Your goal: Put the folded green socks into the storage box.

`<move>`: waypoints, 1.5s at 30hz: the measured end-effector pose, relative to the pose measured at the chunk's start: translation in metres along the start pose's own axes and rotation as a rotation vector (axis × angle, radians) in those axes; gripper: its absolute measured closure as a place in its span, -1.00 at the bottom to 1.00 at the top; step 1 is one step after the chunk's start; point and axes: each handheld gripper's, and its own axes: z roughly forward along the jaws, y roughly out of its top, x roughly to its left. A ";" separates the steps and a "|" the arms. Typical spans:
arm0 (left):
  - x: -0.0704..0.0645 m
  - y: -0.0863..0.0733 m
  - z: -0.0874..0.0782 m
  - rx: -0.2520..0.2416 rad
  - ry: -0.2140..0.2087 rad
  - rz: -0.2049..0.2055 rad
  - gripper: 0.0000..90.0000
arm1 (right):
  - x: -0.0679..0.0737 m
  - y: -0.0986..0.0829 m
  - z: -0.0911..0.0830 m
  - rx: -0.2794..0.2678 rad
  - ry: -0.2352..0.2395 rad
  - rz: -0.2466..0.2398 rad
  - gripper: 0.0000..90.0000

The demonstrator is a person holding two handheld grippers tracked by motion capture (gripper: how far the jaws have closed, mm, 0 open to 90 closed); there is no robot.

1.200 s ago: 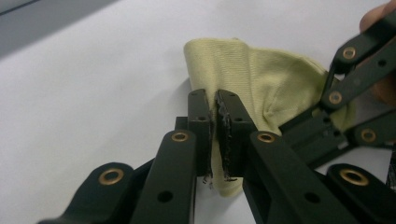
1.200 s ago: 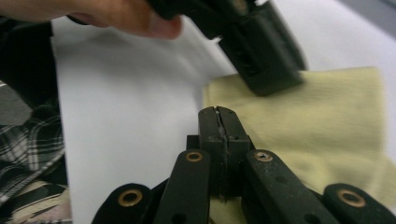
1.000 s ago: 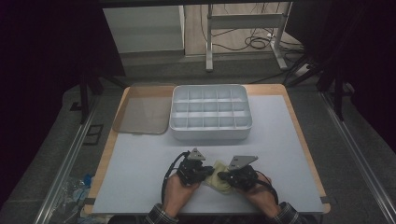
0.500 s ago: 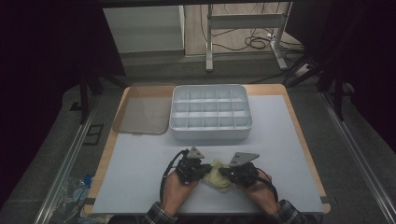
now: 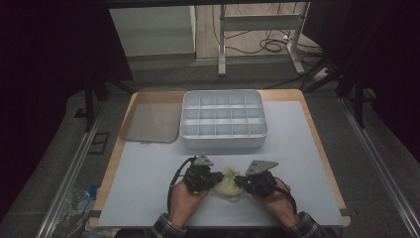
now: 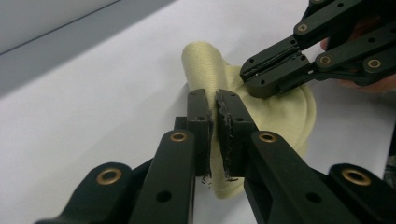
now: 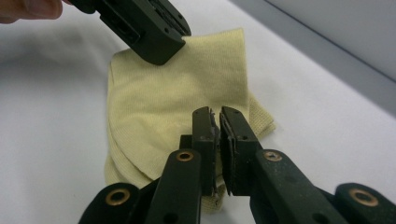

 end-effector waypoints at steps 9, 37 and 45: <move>-0.007 0.002 0.004 -0.008 -0.061 -0.002 0.75 | -0.010 0.002 -0.015 -0.034 -0.048 0.019 0.69; -0.036 -0.005 0.027 0.048 -0.145 0.060 0.49 | -0.026 -0.005 -0.037 -0.081 -0.082 0.103 0.27; -0.040 -0.006 0.029 0.040 -0.139 0.070 0.43 | -0.015 0.001 -0.034 -0.102 -0.036 0.092 0.15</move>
